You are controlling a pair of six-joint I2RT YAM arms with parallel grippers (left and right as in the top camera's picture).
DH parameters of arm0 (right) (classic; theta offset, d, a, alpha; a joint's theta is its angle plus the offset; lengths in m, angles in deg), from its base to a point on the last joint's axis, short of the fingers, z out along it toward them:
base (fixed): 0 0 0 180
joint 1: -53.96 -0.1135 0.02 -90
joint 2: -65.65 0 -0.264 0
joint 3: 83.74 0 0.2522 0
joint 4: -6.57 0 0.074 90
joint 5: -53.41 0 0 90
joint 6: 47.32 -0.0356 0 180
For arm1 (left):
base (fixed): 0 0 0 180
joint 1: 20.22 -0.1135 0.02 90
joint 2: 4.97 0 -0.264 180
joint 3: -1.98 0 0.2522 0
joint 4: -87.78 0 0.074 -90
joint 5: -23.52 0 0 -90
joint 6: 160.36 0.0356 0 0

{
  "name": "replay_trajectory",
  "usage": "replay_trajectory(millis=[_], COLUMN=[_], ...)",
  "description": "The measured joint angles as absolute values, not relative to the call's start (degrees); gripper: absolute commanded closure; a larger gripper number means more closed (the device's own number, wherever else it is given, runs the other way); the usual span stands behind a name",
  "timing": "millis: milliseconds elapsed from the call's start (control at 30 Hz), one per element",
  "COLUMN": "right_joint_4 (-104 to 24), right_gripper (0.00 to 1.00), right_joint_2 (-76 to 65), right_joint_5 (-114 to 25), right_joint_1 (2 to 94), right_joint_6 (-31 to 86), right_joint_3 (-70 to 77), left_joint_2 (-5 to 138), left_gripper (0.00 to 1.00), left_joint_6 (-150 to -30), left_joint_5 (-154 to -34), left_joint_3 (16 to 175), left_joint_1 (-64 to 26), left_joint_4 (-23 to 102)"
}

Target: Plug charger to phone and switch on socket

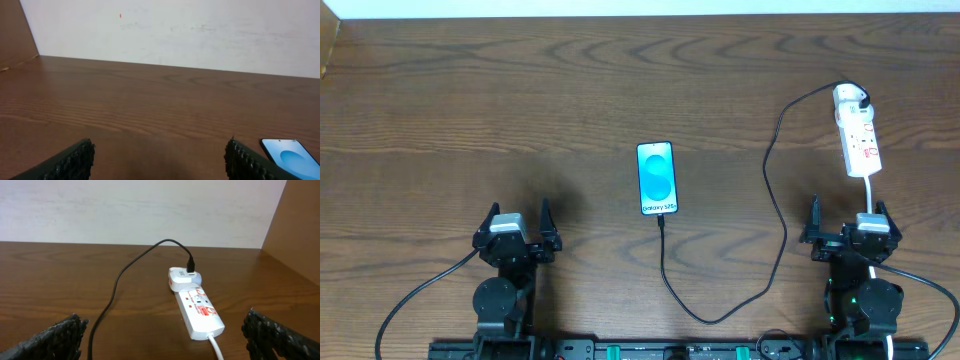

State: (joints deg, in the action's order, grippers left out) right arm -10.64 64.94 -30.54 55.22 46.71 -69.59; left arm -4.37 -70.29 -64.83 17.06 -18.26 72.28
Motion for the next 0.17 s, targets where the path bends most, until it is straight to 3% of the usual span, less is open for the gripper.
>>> replay_trajectory(millis=[167], right_joint_4=[-10.6], right_gripper=[0.01], right_joint_2=[64.9], right_joint_5=[-30.5], right_joint_1=[55.2], right_joint_6=[46.7], right_joint_3=[-69.6], left_joint_2=[-4.4], left_gripper=[0.17], left_joint_6=[-70.3], left_joint_5=[-64.8], left_joint_3=[17.1], left_joint_1=[-18.3], left_joint_4=[72.3])
